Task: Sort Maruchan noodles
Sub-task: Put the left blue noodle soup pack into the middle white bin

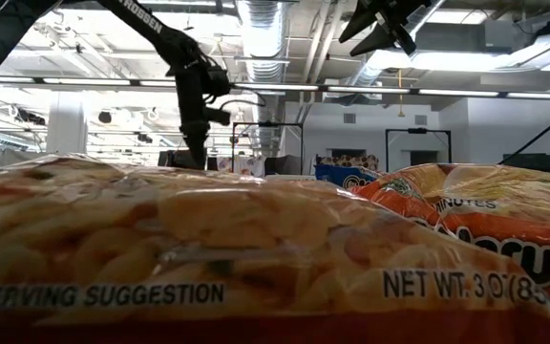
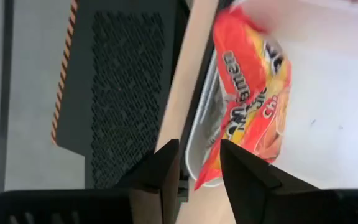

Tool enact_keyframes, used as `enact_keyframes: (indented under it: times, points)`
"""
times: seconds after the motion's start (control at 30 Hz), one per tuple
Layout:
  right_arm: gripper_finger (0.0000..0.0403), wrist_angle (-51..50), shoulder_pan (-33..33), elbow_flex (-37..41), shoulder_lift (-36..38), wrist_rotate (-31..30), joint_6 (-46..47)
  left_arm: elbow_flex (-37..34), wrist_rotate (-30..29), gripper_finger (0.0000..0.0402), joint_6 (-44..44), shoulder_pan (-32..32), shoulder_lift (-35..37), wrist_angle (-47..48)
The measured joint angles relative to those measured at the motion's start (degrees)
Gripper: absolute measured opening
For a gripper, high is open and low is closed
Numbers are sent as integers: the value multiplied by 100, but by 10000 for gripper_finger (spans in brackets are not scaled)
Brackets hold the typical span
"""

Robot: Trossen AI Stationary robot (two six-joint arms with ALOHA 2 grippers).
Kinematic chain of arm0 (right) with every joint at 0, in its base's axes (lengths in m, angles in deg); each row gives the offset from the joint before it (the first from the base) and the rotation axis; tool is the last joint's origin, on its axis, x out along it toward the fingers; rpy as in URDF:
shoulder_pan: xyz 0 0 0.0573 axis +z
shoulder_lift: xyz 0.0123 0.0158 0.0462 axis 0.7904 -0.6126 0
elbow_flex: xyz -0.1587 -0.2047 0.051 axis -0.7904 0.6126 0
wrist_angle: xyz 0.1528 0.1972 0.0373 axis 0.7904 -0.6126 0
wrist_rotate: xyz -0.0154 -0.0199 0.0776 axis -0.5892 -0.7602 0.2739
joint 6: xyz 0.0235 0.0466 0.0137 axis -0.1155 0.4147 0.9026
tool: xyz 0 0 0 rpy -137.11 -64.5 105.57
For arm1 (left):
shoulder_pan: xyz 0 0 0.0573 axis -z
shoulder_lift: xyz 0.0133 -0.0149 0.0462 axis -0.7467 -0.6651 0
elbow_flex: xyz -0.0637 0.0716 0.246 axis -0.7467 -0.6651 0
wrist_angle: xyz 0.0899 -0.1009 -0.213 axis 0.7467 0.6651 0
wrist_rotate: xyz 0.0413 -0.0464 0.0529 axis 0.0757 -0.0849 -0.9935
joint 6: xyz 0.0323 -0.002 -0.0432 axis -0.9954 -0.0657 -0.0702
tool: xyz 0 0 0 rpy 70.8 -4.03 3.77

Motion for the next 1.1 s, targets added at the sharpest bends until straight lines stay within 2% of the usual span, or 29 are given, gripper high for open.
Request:
enact_keyframes:
  times: [0.23,0.33,0.43,0.53,0.7,0.8,0.97,1.1]
  points:
    - [207,-12,-57,0,0,9,-4,1226,47,98,663,18,4,981]
    - [207,-50,-63,0,0,8,-2,1758,291,98,1030,25,7,1616]
    - [207,-14,-94,0,0,9,-10,2210,909,98,1322,39,9,2263]
    - [207,67,-96,0,-19,6,-96,2505,1850,98,1649,73,12,2705]
    - [207,157,-103,-3,-128,9,-500,2546,3640,98,1810,307,112,3081]
    - [207,87,-92,0,-208,13,-460,2546,4357,98,1616,572,155,3449]
    - [207,57,31,-2,-268,31,-526,2419,4848,98,1525,1147,320,3705]
    - [207,86,136,0,-269,512,-608,2277,4929,98,1717,1612,589,3734]
